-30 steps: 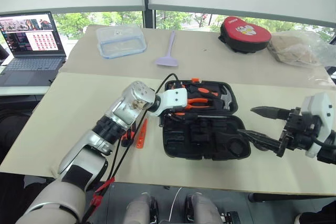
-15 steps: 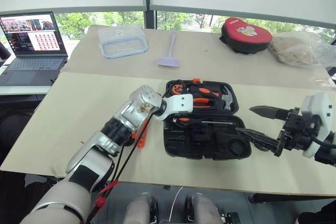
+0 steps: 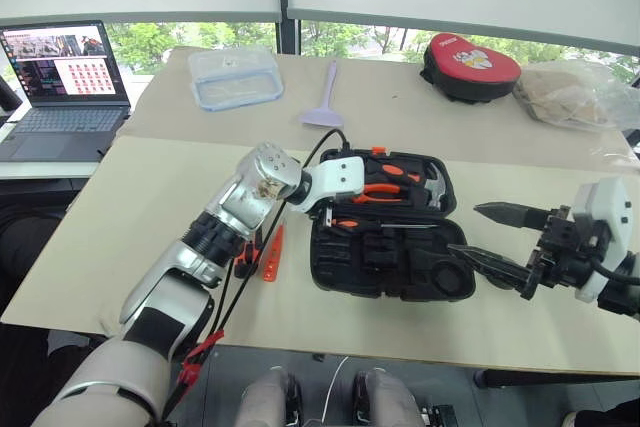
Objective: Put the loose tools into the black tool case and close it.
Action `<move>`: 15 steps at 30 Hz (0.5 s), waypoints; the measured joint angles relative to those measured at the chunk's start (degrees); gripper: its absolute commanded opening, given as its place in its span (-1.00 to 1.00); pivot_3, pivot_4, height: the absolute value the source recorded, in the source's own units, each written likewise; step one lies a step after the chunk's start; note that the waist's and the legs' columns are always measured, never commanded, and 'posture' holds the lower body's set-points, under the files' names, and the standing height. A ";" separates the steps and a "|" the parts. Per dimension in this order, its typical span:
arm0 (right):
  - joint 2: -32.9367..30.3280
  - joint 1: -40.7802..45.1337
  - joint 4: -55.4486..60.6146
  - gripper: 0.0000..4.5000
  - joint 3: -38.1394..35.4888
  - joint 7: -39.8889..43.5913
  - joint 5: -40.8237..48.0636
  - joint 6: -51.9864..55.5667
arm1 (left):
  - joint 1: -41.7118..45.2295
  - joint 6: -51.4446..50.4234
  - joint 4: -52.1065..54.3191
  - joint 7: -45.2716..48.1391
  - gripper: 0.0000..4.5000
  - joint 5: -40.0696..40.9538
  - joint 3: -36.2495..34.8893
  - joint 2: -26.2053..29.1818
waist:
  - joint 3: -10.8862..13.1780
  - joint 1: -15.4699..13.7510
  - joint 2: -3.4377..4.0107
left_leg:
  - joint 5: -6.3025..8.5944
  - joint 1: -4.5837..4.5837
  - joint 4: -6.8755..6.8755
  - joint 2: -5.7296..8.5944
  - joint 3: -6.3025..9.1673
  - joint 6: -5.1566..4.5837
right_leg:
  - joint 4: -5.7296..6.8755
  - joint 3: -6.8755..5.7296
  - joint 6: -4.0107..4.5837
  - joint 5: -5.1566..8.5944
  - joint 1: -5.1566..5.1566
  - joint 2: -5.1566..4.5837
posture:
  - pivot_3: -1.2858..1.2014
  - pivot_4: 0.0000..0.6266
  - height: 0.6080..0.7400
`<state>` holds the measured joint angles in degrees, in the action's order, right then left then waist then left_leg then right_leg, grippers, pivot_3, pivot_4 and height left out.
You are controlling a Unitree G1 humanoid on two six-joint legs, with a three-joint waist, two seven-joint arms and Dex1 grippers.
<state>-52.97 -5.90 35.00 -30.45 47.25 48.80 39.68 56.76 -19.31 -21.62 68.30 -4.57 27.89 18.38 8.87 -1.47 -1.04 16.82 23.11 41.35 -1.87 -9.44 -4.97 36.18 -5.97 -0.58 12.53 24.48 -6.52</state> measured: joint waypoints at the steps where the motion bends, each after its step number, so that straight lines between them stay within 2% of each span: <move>1: 0.00 0.06 0.00 1.00 0.00 0.00 0.00 0.00 | 0.00 0.58 -1.05 -0.34 -0.02 -0.09 0.05 -0.64 | 0.00 0.01 0.00 | 0.00 0.00 0.00 0.00 0.00 -0.01 | 0.00 0.00 0.00 0.00 0.00 0.00 | 0.03 -0.52 0.87; 6: 0.00 0.24 -0.02 1.00 0.01 -0.01 -0.07 0.00 | 0.16 3.66 -6.20 -1.25 -0.88 -1.19 0.32 -2.46 | 0.00 0.10 0.00 | 0.00 0.01 -0.01 -0.01 0.00 -0.01 | 0.00 0.00 0.00 0.00 0.02 0.00 | 0.03 -0.52 0.87; 7: 0.00 0.23 -0.02 1.00 0.01 -0.01 -0.07 0.00 | 0.27 4.31 -6.52 -1.20 -0.98 -1.25 0.33 -2.74 | 0.00 0.01 0.00 | 0.00 0.01 0.00 0.00 0.01 -0.01 | 0.01 0.00 0.00 0.00 0.02 -0.01 | 0.03 -0.52 0.87; 15: 0.16 -1.57 0.43 1.00 -0.01 -0.05 -0.07 0.01 | 1.84 10.86 -8.84 -1.56 -0.98 -5.33 2.71 -3.14 | -0.01 -0.14 0.01 | 0.06 -0.10 0.12 -0.01 0.06 -0.10 | -0.01 -0.01 -0.01 -0.02 -0.16 -0.05 | 0.03 -0.52 0.87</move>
<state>-52.81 -7.47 35.44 -30.46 47.21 48.73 39.69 58.60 -8.45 -30.46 66.75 -9.90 30.60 15.24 8.87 -1.61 -1.03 16.88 23.01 41.47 -1.88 -9.38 -5.07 36.17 -5.98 -0.59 12.51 24.32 -6.57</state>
